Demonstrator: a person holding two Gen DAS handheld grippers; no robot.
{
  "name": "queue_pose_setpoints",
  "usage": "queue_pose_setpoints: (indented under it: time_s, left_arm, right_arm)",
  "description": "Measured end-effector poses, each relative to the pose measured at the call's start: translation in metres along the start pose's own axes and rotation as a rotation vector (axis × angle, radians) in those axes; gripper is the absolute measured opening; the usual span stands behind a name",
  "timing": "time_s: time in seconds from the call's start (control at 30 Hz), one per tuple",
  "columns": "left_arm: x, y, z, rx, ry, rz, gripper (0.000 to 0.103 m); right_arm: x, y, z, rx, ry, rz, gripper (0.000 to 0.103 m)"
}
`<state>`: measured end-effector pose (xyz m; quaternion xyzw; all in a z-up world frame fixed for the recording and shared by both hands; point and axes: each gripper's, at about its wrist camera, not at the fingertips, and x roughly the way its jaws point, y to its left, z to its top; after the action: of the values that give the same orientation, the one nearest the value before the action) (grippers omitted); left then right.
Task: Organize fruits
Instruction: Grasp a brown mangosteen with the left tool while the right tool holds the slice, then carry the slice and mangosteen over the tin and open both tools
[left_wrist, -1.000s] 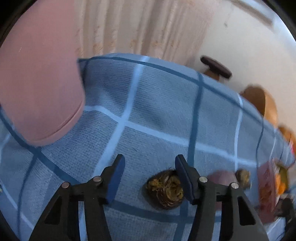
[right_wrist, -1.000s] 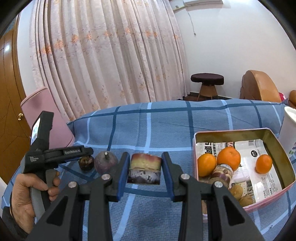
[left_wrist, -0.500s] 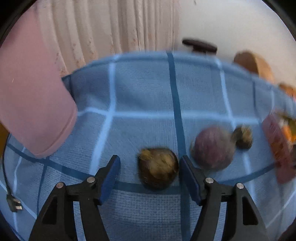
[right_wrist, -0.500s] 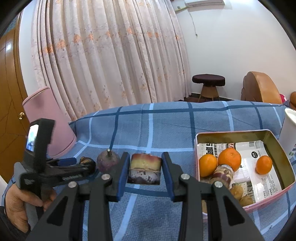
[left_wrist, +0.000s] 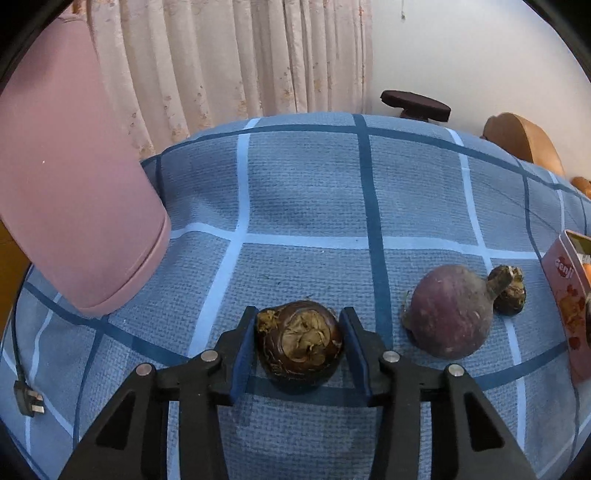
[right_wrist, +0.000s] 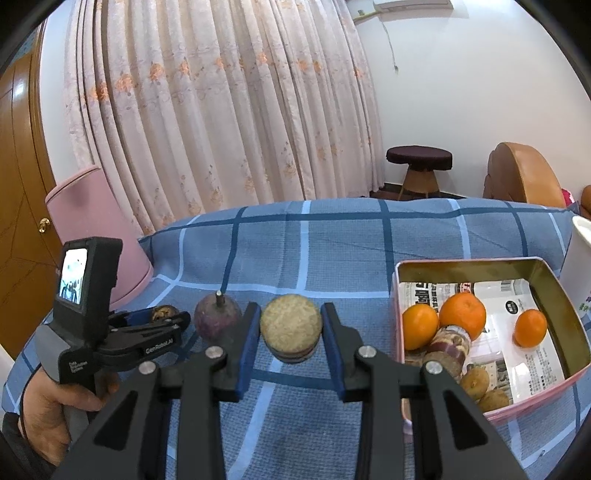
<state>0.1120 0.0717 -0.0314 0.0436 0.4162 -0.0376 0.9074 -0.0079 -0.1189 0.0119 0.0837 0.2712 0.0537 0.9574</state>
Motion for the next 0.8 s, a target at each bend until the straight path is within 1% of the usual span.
queue_pose_setpoints:
  time_s: [0.1, 0.17, 0.23, 0.27, 0.33, 0.4, 0.47, 0.53, 0.63, 0.8]
  left_arm:
    - [-0.009, 0.001, -0.002, -0.043, -0.036, 0.004, 0.046]
    - [-0.02, 0.005, -0.001, -0.081, -0.093, -0.004, 0.046]
    - [-0.036, 0.009, 0.0, -0.128, -0.167, -0.031, 0.046]
    - [-0.043, 0.009, 0.001, -0.144, -0.197, -0.045, 0.046]
    - [-0.055, 0.006, 0.0, -0.158, -0.253, -0.071, 0.046]
    - [-0.063, -0.002, -0.003, -0.141, -0.289, -0.091, 0.046]
    - [-0.066, -0.017, -0.005, -0.113, -0.309, -0.102, 0.046]
    - [-0.07, -0.036, -0.005, -0.067, -0.326, -0.109, 0.046]
    - [-0.077, -0.065, -0.006, 0.0, -0.356, -0.125, 0.046]
    - [-0.087, -0.114, -0.008, 0.064, -0.383, -0.2, 0.046]
  right_arm:
    - [-0.001, -0.006, 0.001, 0.021, 0.002, 0.019, 0.036]
    - [-0.005, -0.014, 0.004, 0.063, -0.01, 0.064, 0.036]
    - [-0.012, -0.024, 0.008, 0.115, -0.03, 0.125, 0.036]
    - [-0.017, -0.03, 0.01, 0.132, -0.048, 0.135, 0.036]
    - [-0.024, -0.036, 0.014, 0.136, -0.076, 0.113, 0.036]
    - [-0.029, -0.044, 0.016, 0.14, -0.096, 0.083, 0.036]
    - [-0.034, -0.053, 0.018, 0.151, -0.111, 0.054, 0.036]
    - [-0.039, -0.063, 0.019, 0.15, -0.13, 0.001, 0.036]
    - [-0.046, -0.079, 0.022, 0.152, -0.15, -0.056, 0.036]
    - [-0.056, -0.114, 0.025, 0.185, -0.163, -0.126, 0.036]
